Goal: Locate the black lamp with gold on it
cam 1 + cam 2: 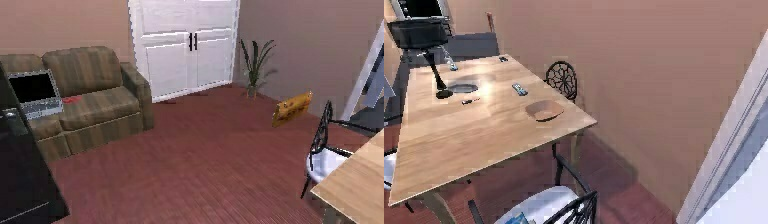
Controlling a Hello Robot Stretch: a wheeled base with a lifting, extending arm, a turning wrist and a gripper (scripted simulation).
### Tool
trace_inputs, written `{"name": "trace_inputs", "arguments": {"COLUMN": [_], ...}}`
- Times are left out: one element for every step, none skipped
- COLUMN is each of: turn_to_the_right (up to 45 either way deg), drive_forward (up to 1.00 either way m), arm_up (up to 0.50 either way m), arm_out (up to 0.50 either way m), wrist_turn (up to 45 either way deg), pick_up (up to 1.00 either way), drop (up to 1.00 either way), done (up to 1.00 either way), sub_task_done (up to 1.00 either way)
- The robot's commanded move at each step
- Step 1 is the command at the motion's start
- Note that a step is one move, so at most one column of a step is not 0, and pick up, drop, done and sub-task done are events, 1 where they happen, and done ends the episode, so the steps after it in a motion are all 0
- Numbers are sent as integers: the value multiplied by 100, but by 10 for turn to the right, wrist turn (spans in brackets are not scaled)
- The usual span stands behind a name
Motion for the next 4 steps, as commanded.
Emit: {"name": "trace_inputs", "arguments": {"turn_to_the_right": [180, 0, 330, 0], "drive_forward": [0, 80, 0, 10], "arm_up": [0, 0, 0, 0], "arm_out": [0, 0, 0, 0], "wrist_turn": [0, 0, 0, 0], "pick_up": [0, 0, 0, 0], "drop": [0, 0, 0, 0], "done": [0, 0, 0, 0], "sub_task_done": [0, 0, 0, 0]}}
